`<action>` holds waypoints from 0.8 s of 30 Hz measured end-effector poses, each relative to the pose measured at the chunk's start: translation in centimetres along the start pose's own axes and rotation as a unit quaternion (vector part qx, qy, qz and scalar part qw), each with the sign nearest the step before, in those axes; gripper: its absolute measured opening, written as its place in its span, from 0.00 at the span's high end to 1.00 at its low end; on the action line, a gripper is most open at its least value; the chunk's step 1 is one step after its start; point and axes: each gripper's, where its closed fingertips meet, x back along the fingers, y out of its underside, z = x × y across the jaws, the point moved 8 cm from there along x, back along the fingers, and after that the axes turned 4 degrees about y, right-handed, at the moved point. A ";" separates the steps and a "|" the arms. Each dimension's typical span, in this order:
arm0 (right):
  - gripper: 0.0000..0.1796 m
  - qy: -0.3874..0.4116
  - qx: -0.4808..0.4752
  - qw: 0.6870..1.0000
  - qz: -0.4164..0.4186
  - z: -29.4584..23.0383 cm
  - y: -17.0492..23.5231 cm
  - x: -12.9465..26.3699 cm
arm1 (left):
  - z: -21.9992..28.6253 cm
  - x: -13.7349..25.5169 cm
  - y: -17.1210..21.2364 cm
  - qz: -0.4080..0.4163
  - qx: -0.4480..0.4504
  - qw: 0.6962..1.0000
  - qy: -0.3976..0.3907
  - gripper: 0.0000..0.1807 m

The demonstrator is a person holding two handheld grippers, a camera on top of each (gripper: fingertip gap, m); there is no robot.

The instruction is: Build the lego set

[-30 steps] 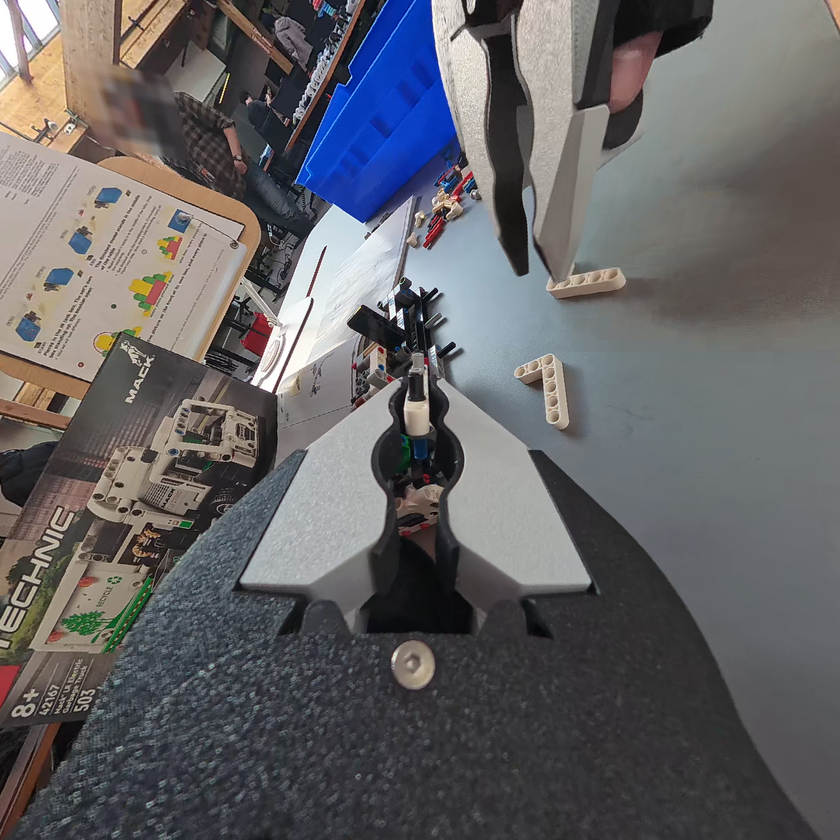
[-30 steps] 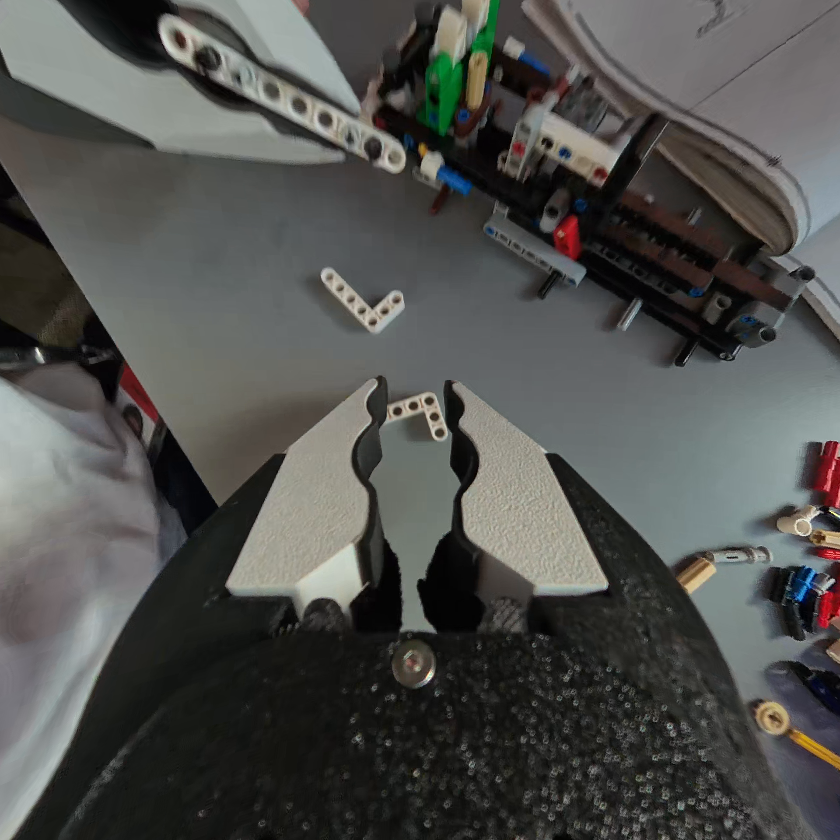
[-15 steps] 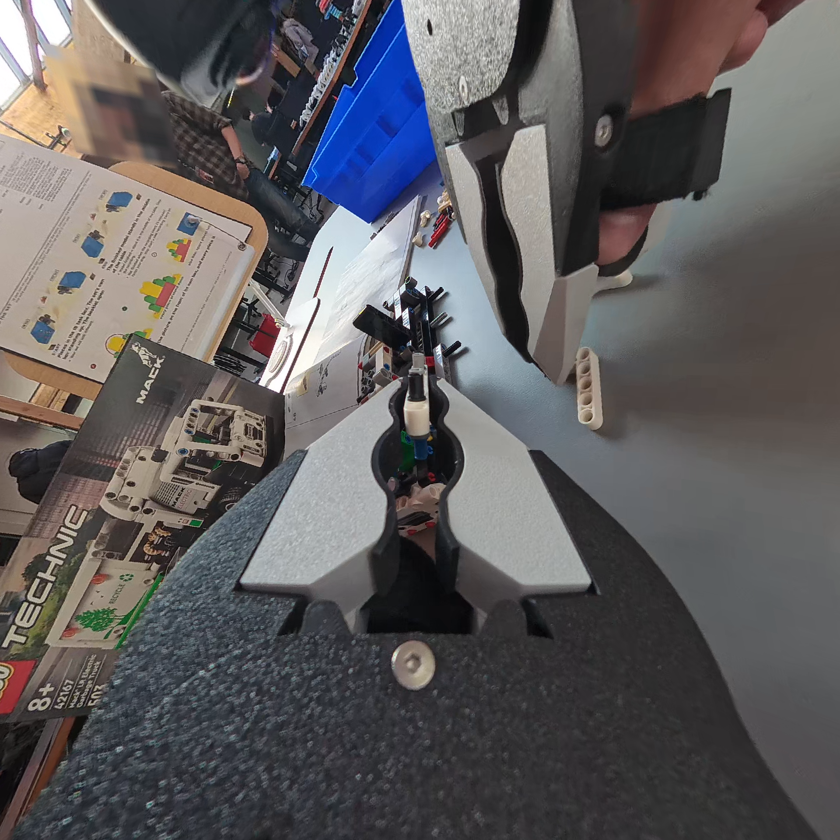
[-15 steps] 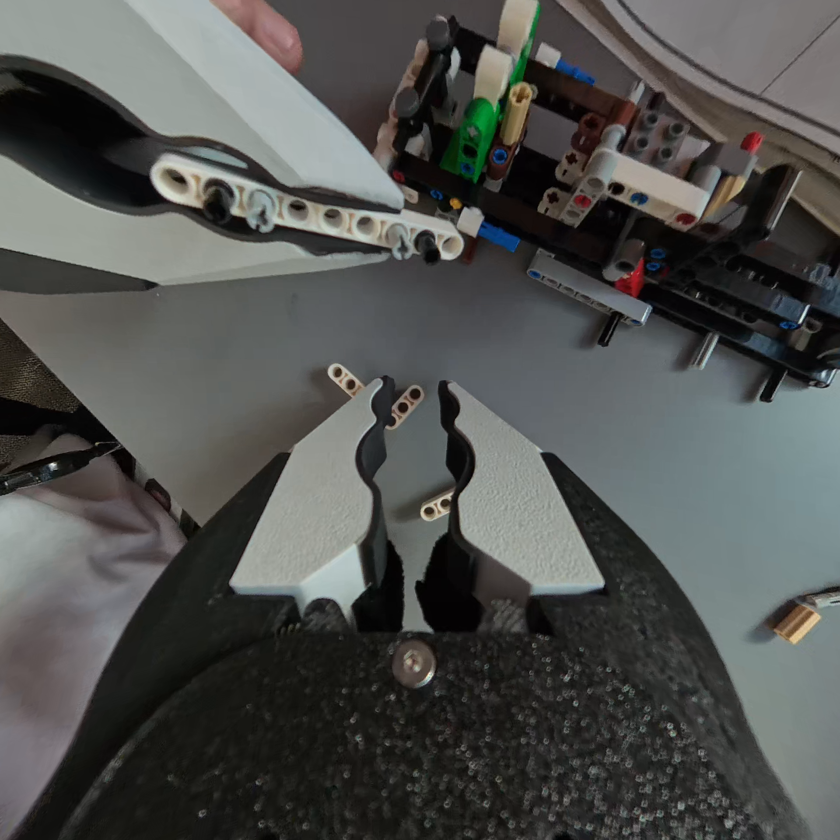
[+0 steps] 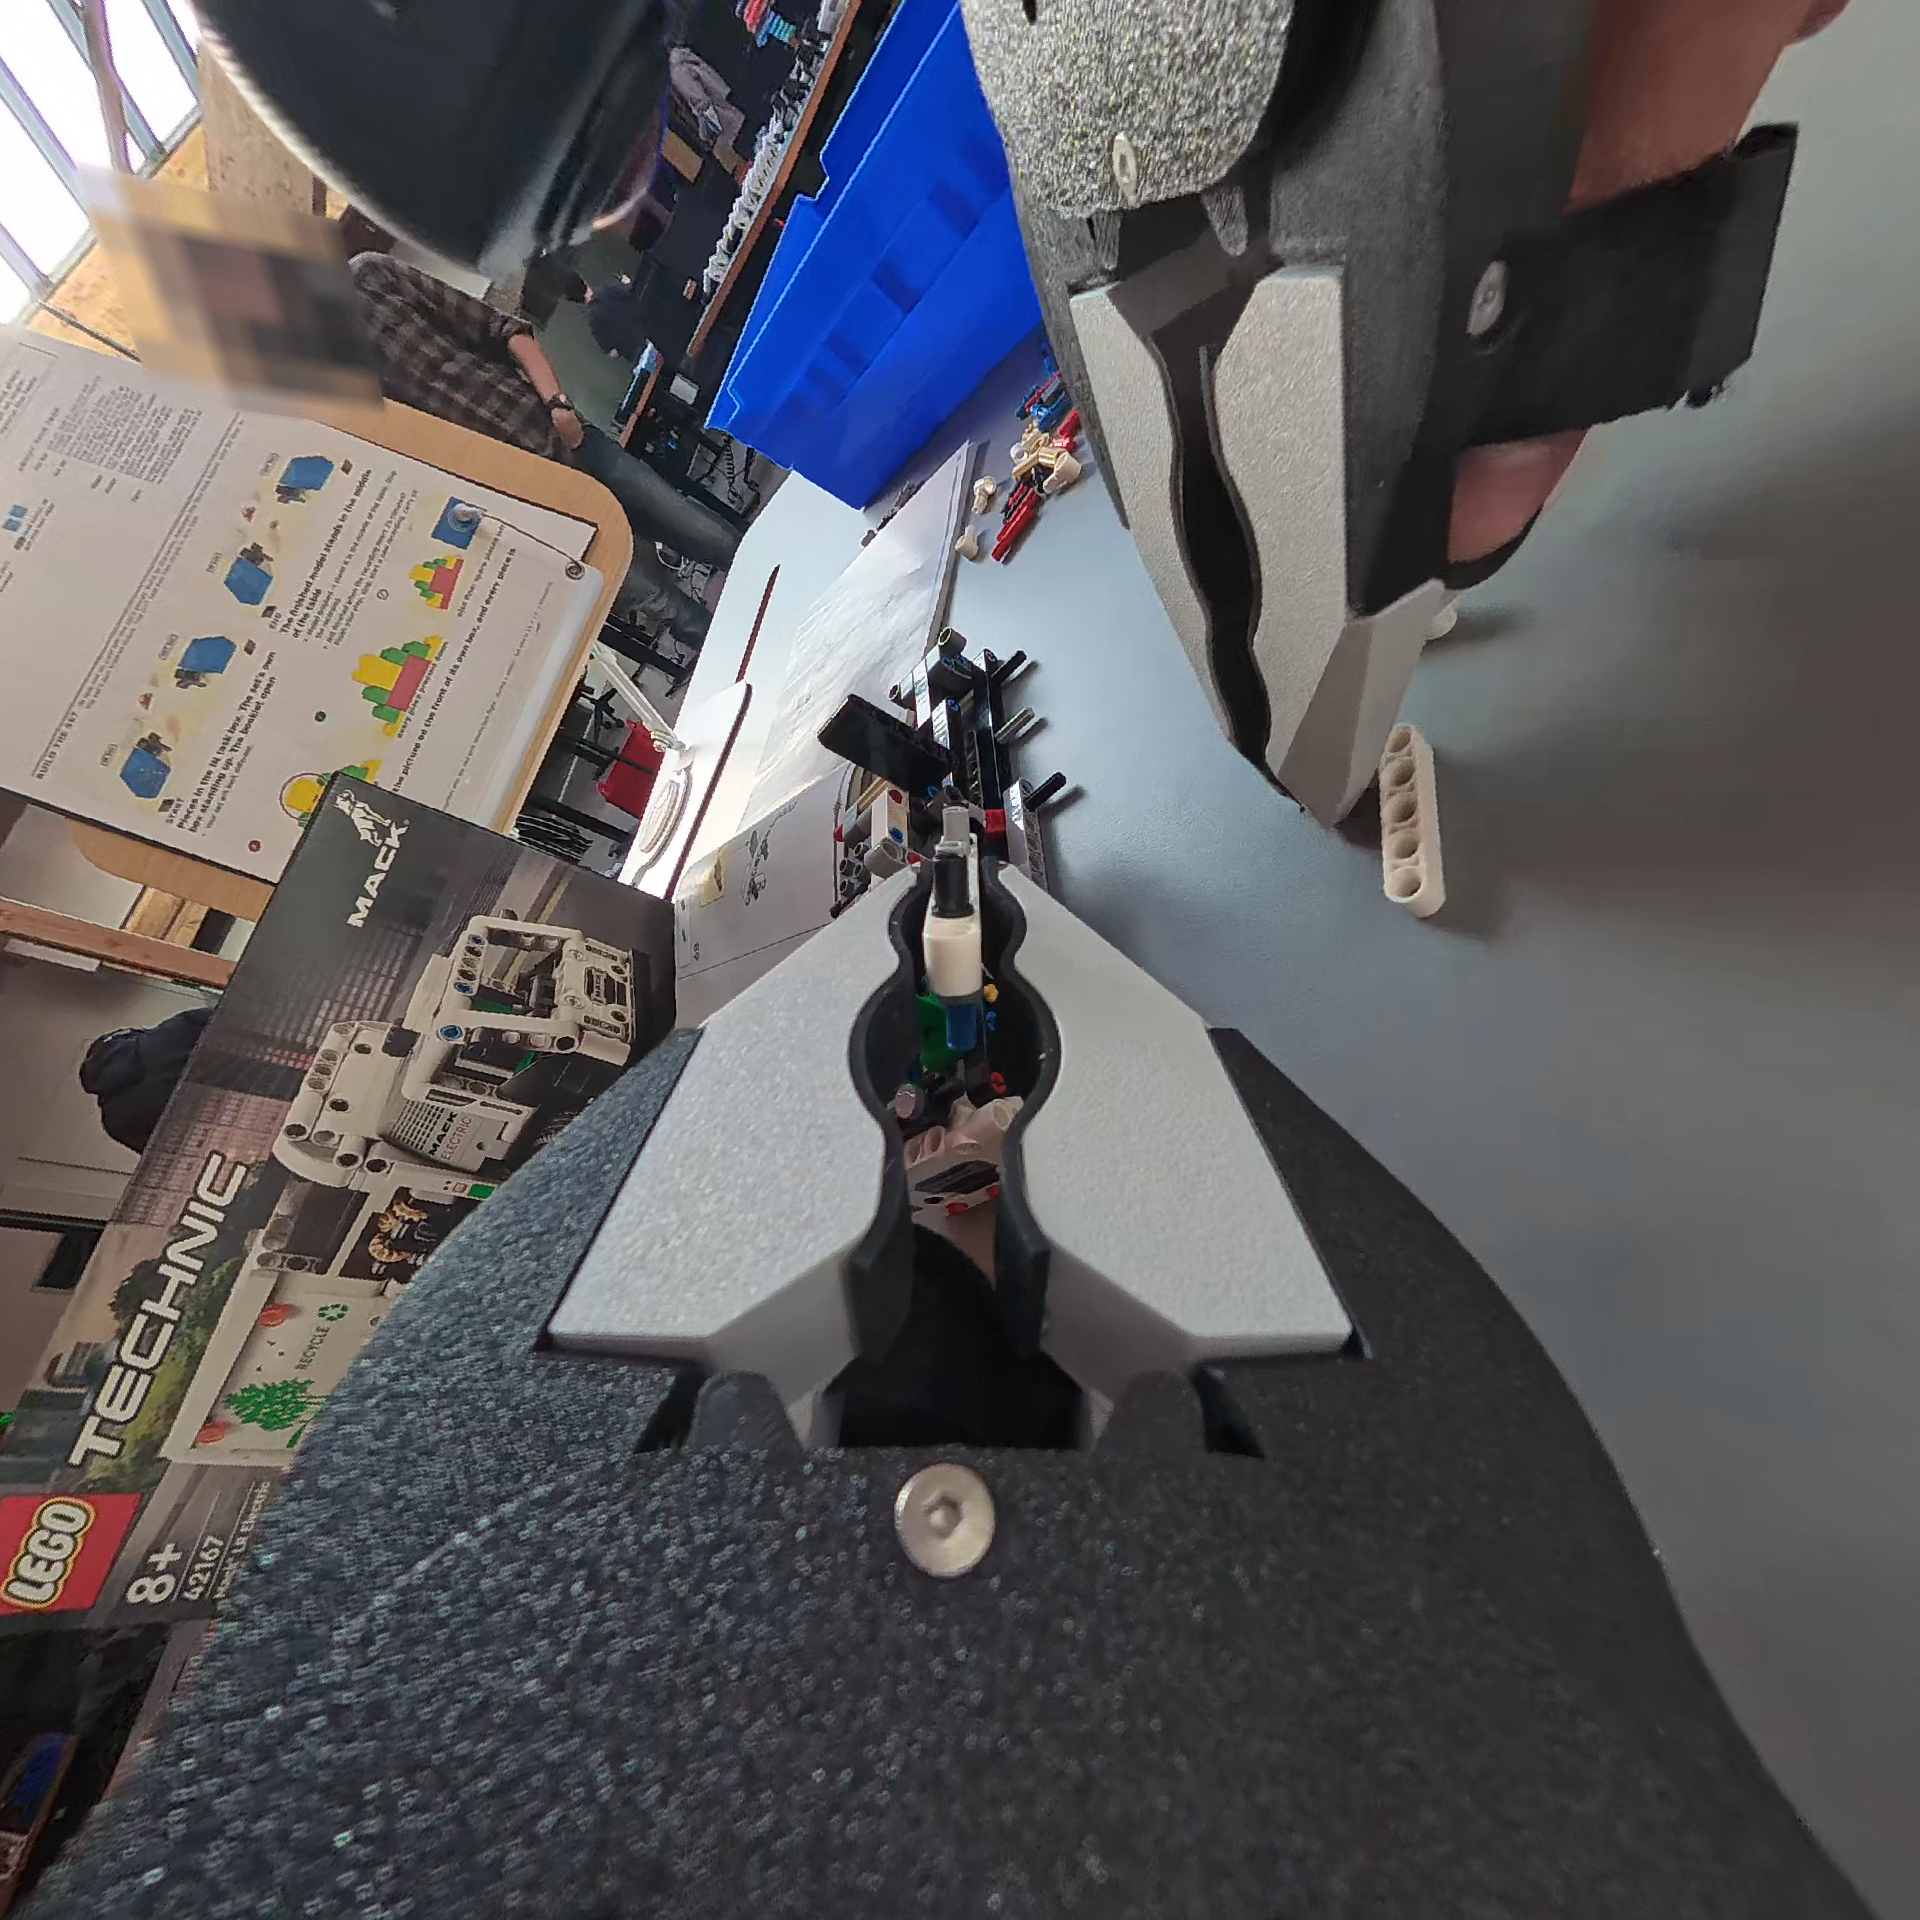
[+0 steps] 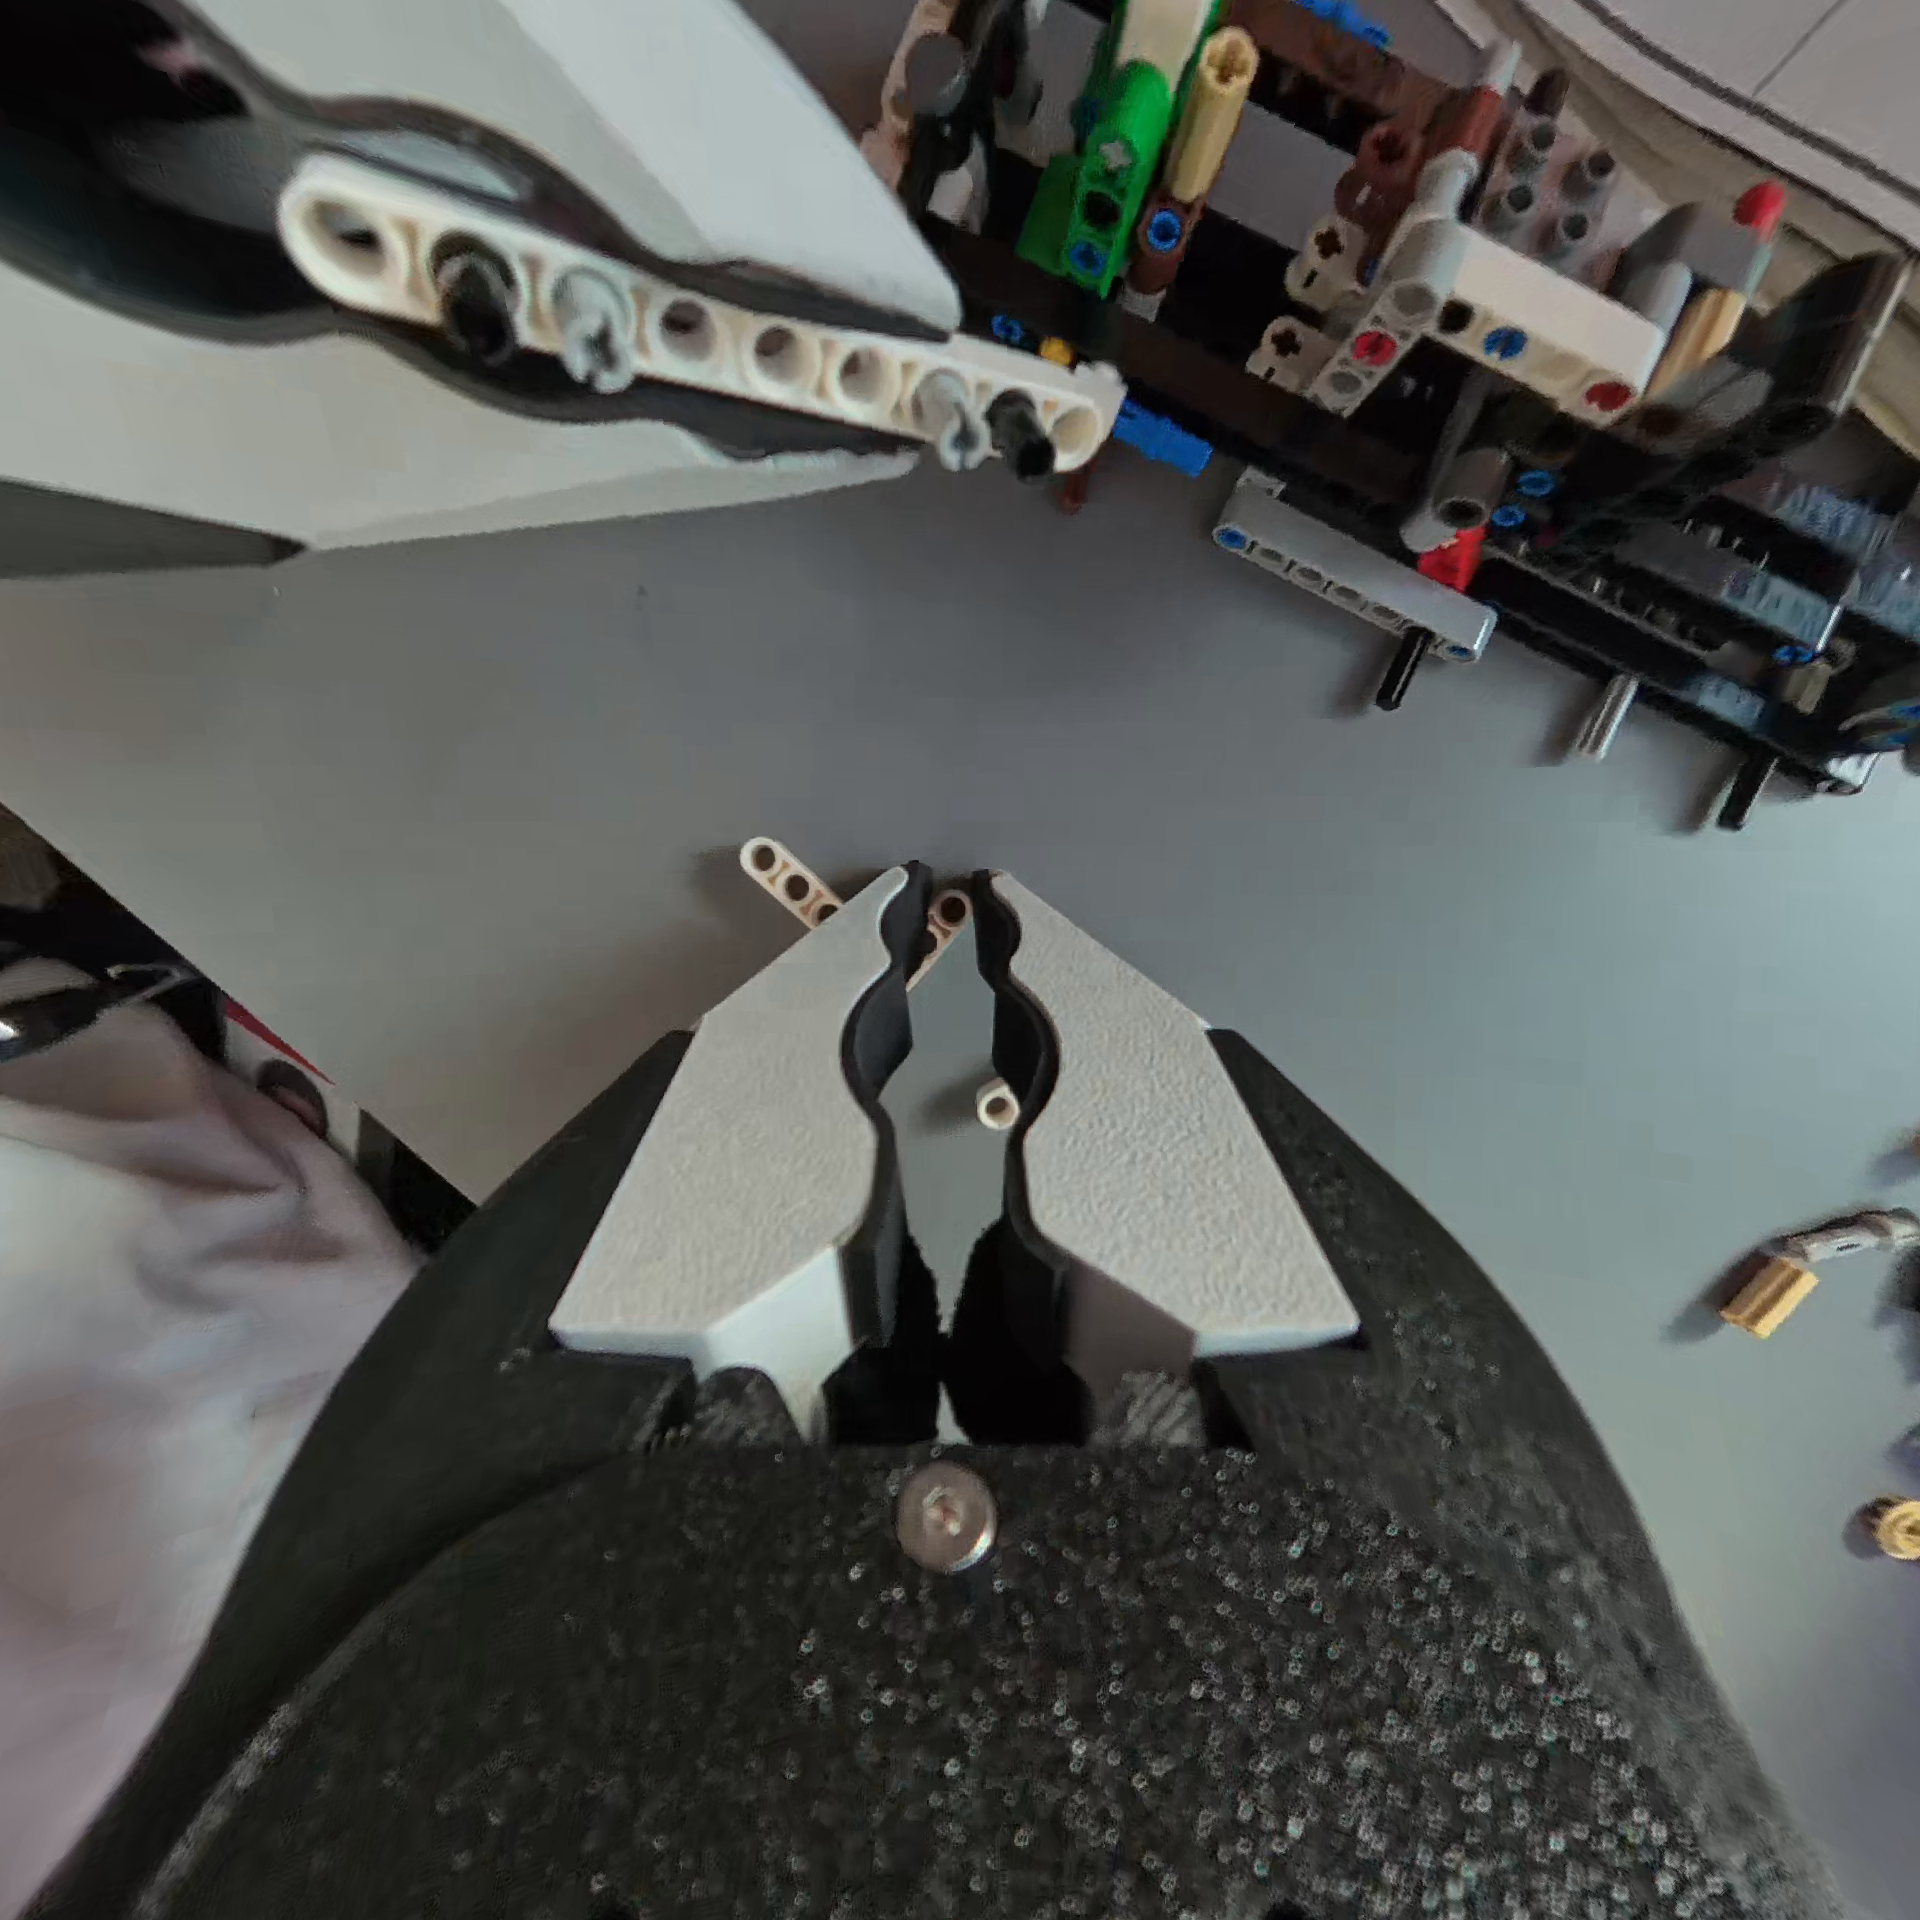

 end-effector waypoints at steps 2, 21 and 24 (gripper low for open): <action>0.96 0.021 0.053 0.998 0.008 0.1 -0.1 0.0 | 0.0 0.0 0.1 -0.001 0.001 1.000 0.000 0.97; 0.91 -0.127 0.191 0.973 0.027 -0.3 -0.2 1.9 | -0.5 -0.2 0.6 -0.007 0.013 1.000 -0.001 0.97; 0.92 -0.101 0.054 0.993 0.025 -1.2 0.4 3.1 | -0.5 -0.2 0.6 -0.008 0.018 1.000 0.003 0.97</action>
